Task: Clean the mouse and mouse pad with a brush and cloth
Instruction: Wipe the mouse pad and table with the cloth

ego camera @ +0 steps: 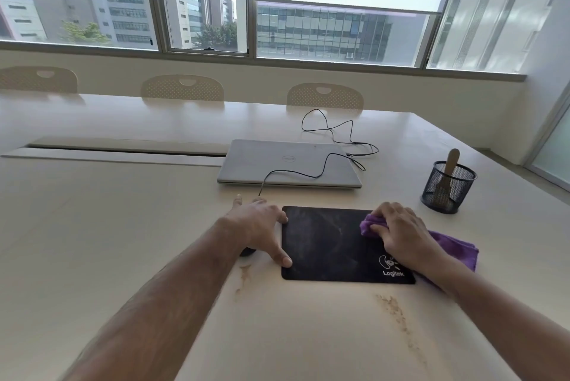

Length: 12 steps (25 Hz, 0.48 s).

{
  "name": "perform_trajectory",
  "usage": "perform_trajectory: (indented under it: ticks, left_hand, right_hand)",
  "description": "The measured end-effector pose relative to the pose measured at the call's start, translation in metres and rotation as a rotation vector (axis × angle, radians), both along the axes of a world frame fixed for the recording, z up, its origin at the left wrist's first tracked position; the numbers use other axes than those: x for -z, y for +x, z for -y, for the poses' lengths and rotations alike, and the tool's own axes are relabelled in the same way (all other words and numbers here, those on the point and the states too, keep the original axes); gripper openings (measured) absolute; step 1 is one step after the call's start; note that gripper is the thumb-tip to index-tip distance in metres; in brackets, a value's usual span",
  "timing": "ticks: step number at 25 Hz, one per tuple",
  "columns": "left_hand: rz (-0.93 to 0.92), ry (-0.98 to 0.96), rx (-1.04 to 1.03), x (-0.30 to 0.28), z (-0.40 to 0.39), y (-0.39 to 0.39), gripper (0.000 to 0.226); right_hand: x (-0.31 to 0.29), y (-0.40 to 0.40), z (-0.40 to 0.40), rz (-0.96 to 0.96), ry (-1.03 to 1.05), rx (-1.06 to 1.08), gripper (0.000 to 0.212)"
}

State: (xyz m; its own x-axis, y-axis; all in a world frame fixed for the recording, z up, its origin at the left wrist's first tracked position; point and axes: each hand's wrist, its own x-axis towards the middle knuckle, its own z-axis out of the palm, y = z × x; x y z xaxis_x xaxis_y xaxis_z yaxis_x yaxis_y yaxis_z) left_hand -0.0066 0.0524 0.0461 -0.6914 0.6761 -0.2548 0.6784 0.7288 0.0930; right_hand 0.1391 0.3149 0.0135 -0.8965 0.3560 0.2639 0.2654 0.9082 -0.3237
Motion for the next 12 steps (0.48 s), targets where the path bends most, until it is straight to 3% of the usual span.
perform_trajectory:
  ticks: [5,12]
  left_hand:
    - [-0.061,0.011,0.007,0.0,0.002,0.008,0.095]
    - [-0.041,-0.001,-0.016,0.002,0.004,0.011,0.087]
  right_hand:
    - [0.0,-0.008,0.089,0.009,0.081,-0.409,0.02]
    - [0.012,0.016,0.034,-0.01,0.068,-0.245,0.018]
